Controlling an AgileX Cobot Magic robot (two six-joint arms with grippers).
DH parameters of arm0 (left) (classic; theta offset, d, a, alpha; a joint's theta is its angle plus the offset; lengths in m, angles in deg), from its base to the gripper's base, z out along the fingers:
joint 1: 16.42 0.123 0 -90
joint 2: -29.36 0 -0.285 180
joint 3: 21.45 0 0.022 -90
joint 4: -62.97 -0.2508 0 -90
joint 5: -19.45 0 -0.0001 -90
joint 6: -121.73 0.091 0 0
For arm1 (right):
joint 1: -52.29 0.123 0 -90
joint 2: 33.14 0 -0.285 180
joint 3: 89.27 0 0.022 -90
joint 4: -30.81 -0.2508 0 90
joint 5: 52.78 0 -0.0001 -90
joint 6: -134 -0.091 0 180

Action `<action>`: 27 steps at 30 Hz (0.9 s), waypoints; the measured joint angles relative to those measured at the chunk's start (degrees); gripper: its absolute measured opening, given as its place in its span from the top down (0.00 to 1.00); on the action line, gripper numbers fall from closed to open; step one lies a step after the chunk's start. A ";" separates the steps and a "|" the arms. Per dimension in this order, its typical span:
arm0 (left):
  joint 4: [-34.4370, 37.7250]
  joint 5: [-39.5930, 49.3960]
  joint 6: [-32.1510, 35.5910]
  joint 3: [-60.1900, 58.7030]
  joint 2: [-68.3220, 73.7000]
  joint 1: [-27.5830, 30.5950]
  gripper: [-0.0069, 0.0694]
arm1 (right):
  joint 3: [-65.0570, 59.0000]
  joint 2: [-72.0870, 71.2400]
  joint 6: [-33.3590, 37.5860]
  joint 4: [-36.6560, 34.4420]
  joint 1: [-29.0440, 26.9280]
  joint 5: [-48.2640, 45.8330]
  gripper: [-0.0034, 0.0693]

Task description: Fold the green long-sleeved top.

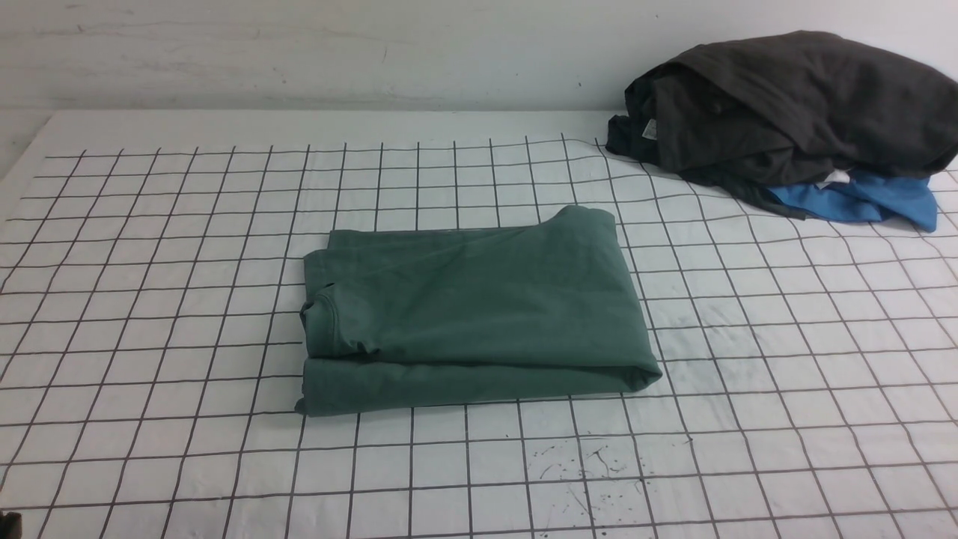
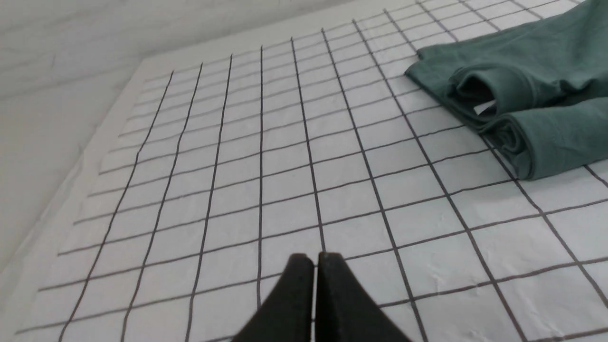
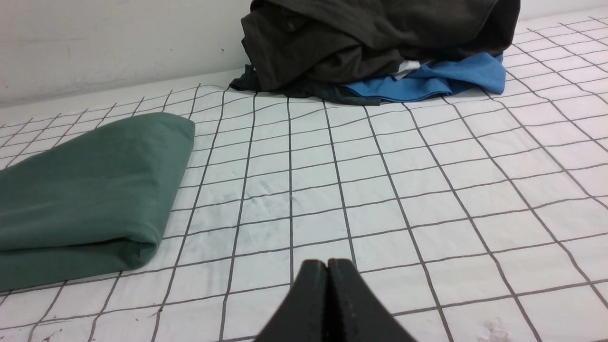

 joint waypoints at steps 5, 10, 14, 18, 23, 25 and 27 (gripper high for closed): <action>0.00 0.21 -2.14 0.05 0.00 1.20 0.92 | 0.00 0.00 0.00 0.00 0.00 0.00 0.97; 0.00 0.27 -2.55 0.05 0.00 1.27 0.92 | 0.00 0.00 0.00 0.00 0.00 0.00 0.97; 0.00 0.27 -2.56 0.05 0.00 1.27 0.92 | 0.00 0.00 0.00 0.00 0.00 0.00 0.97; 0.00 0.27 -2.61 0.05 0.00 1.27 0.92 | 0.00 0.00 0.00 0.00 0.00 0.00 0.97; 0.00 0.27 -2.74 0.05 0.00 1.27 0.92 | 0.00 0.00 0.00 0.00 0.00 0.00 0.97; 0.00 0.27 -2.79 0.05 0.00 1.27 0.92 | 0.00 0.00 0.00 0.00 0.00 0.00 0.97; 0.00 0.27 -2.84 0.05 0.00 1.27 0.92 | 0.00 0.00 0.00 0.00 0.00 0.00 0.97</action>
